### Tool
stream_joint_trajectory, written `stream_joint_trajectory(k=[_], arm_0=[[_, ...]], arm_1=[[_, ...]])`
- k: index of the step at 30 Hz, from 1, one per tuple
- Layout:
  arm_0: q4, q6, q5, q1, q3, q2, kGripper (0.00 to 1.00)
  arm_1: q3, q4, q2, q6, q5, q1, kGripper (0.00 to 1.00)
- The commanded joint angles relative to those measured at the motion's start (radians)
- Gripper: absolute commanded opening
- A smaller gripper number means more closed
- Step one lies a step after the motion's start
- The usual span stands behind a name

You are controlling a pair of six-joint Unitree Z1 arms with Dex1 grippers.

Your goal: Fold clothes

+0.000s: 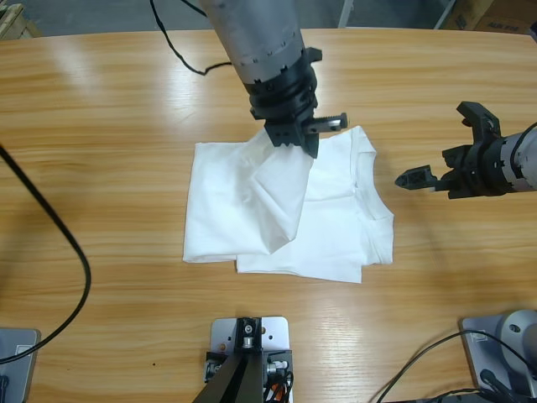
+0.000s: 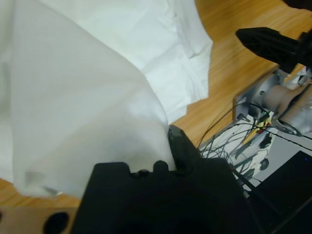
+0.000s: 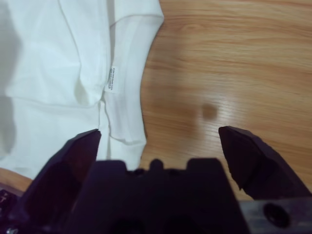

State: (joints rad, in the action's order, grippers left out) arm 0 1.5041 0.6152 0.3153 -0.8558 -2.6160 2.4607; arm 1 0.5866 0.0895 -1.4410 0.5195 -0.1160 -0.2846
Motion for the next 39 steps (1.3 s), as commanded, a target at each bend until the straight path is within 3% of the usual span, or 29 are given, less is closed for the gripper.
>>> stream_joint_trajectory(k=[1, 7, 11, 14, 16, 19, 21, 23, 24, 28, 32, 35, 39], arm_0=[[0.061, 0.058, 0.069, -0.017, -0.586, 0.210, 1.000], [-0.020, 0.056, 0.091, -0.043, -0.608, 0.200, 1.000], [0.015, 0.021, 0.043, 0.000, -0.608, 0.092, 0.987], [0.114, -0.174, -0.027, 0.040, -0.607, 0.003, 0.987], [0.160, -0.309, -0.076, 0.050, -0.589, -0.034, 0.987], [0.160, -0.385, -0.124, 0.061, -0.527, -0.078, 0.991], [0.160, -0.424, -0.159, 0.076, -0.423, -0.127, 0.991], [0.160, -0.458, -0.203, 0.096, -0.250, -0.209, 0.996], [0.159, -0.467, -0.218, 0.106, -0.174, -0.246, 1.000], [0.126, -0.470, -0.290, 0.141, 0.189, -0.401, 1.000], [-0.150, -0.426, -0.315, 0.141, 0.610, -0.567, 0.996], [-0.295, -0.397, -0.314, 0.141, 0.825, -0.642, 0.996], [-0.566, -0.357, -0.309, 0.155, 1.205, -0.779, 0.996]], arm_1=[[-0.035, -0.005, -0.003, -0.009, -0.020, 0.010, 1.000], [-0.034, -0.013, -0.006, -0.010, -0.026, 0.010, 1.000], [0.012, 0.084, 0.161, -0.048, 0.011, -0.009, 1.000], [0.107, 0.228, 0.252, -0.045, 0.065, -0.082, 1.000], [0.122, 0.247, 0.243, -0.012, 0.086, -0.148, 1.000], [0.153, 0.254, 0.178, 0.016, 0.157, -0.300, 1.000], [0.200, 0.251, 0.120, -0.033, 0.213, -0.405, 0.975], [0.223, 0.257, 0.094, -0.054, 0.211, -0.430, 0.786], [0.228, 0.263, 0.095, -0.054, 0.209, -0.430, 0.754], [0.282, 0.301, 0.052, -0.049, 0.212, -0.455, 0.766], [0.370, 0.343, -0.033, -0.057, 0.268, -0.586, 0.764], [0.406, 0.358, -0.077, -0.027, 0.310, -0.673, 0.754], [0.441, 0.340, -0.197, 0.056, 0.299, -0.761, 0.692]])
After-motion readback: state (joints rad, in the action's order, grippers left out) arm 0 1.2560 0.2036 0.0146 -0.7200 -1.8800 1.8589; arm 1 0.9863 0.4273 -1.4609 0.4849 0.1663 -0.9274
